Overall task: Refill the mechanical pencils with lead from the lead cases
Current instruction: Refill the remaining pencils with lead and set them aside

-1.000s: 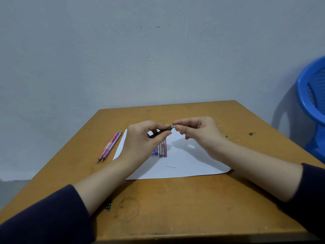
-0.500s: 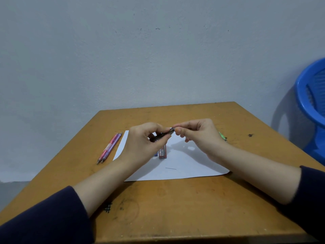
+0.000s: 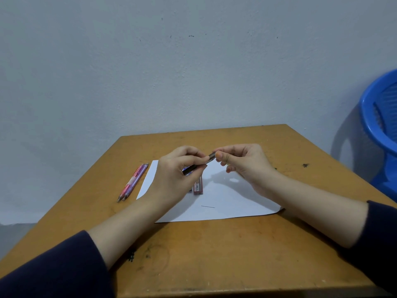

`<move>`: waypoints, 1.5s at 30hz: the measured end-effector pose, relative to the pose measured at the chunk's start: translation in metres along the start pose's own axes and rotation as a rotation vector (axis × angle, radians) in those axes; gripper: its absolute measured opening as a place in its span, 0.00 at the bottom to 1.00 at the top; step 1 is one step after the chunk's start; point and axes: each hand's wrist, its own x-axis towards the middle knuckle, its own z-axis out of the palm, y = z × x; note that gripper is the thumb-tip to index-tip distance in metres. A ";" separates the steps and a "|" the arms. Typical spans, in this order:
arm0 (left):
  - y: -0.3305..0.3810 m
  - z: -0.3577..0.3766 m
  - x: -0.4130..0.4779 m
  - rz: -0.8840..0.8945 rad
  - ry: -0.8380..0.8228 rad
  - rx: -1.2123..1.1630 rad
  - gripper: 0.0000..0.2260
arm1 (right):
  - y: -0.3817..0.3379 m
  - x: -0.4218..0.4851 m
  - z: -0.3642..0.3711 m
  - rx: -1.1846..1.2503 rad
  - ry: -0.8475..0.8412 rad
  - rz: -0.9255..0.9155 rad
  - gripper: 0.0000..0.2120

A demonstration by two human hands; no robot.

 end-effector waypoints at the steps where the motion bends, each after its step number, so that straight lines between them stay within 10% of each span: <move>1: 0.001 0.000 0.000 0.001 0.007 0.005 0.06 | 0.000 0.000 0.000 0.012 -0.016 0.008 0.05; 16: 0.021 0.000 0.002 -0.723 -0.163 -0.246 0.02 | -0.010 0.010 -0.004 0.734 0.022 0.274 0.08; 24: 0.046 0.002 0.012 -1.322 -0.297 -0.975 0.27 | -0.015 0.013 -0.005 1.079 0.004 0.433 0.18; 45: 0.044 -0.003 0.010 -1.393 -0.736 -1.169 0.46 | -0.016 0.009 -0.013 1.091 0.094 0.405 0.15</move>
